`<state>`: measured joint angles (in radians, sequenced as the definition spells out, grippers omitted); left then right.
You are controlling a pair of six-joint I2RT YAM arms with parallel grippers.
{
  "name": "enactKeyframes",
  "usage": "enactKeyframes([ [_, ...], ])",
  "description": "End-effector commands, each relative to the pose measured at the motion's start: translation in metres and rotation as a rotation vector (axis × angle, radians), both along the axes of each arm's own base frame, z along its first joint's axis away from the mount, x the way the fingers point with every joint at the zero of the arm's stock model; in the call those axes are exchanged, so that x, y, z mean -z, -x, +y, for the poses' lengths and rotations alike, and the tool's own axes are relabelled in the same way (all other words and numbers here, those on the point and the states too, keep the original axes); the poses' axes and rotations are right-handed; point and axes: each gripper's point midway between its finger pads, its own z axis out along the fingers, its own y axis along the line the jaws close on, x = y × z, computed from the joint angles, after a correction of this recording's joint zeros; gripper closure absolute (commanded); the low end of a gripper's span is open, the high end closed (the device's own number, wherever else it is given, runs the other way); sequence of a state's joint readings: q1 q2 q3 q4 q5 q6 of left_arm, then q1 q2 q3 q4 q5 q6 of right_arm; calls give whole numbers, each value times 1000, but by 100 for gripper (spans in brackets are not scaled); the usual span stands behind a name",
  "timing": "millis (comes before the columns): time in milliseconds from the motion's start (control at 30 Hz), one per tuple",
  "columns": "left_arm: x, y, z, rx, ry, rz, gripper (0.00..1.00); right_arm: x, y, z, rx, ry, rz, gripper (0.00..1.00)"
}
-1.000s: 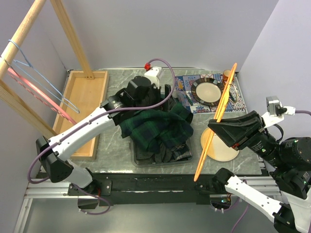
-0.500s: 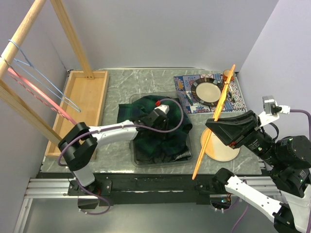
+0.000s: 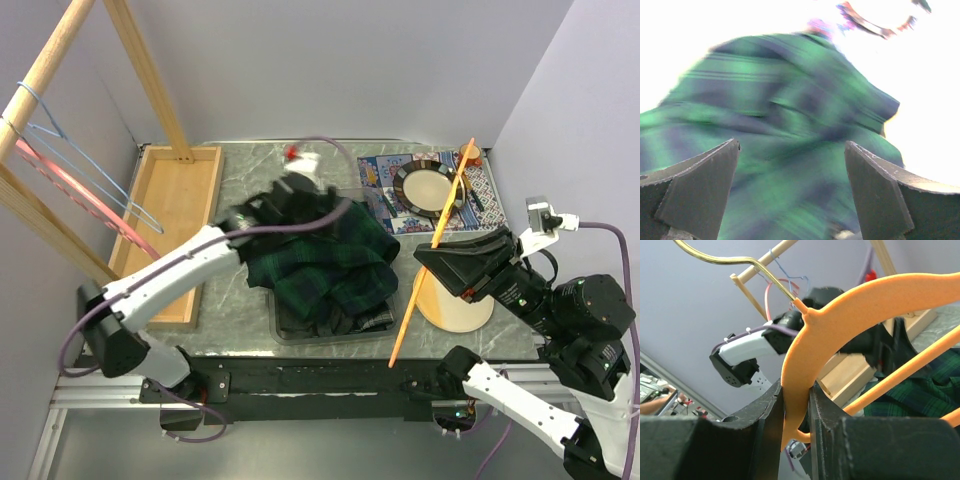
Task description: Remove the skirt from the hanger
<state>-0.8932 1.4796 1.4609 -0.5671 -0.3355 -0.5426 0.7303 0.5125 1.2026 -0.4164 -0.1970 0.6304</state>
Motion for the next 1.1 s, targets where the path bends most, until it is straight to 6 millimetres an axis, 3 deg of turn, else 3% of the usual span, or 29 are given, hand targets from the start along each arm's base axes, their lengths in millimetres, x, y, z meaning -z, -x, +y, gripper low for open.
enactKeyframes([
  [0,24,-28,84,-156,-34,83,7,-15,3,1,-17,-48,-52,100],
  [33,33,-31,93,-171,-21,88,5,-14,2,2,-17,-46,-48,100],
  [100,28,-40,115,-201,34,82,1,-13,2,3,-22,-46,-48,100],
  [267,45,-56,149,-253,56,127,1,-11,2,5,-31,-47,-47,100],
  [400,55,-64,150,-229,70,160,1,-9,0,6,-26,-48,-49,100],
  [633,103,-61,143,-198,105,243,1,-7,-1,7,-30,-47,-52,100],
  [767,100,-65,135,-175,161,221,4,-6,-1,8,-30,-45,-49,100],
  [800,96,-67,134,-173,166,210,8,-6,-1,8,-31,-44,-52,100],
  [900,84,-72,131,-160,184,187,37,-7,-1,7,-26,-50,-56,100],
  [933,78,-72,129,-154,194,175,55,-7,0,6,-23,-50,-55,100],
  [1000,64,-73,127,-142,213,142,76,-8,1,4,-22,-52,-58,100],
  [1067,57,-75,131,-164,214,122,89,-8,1,3,-17,-54,-61,100],
])
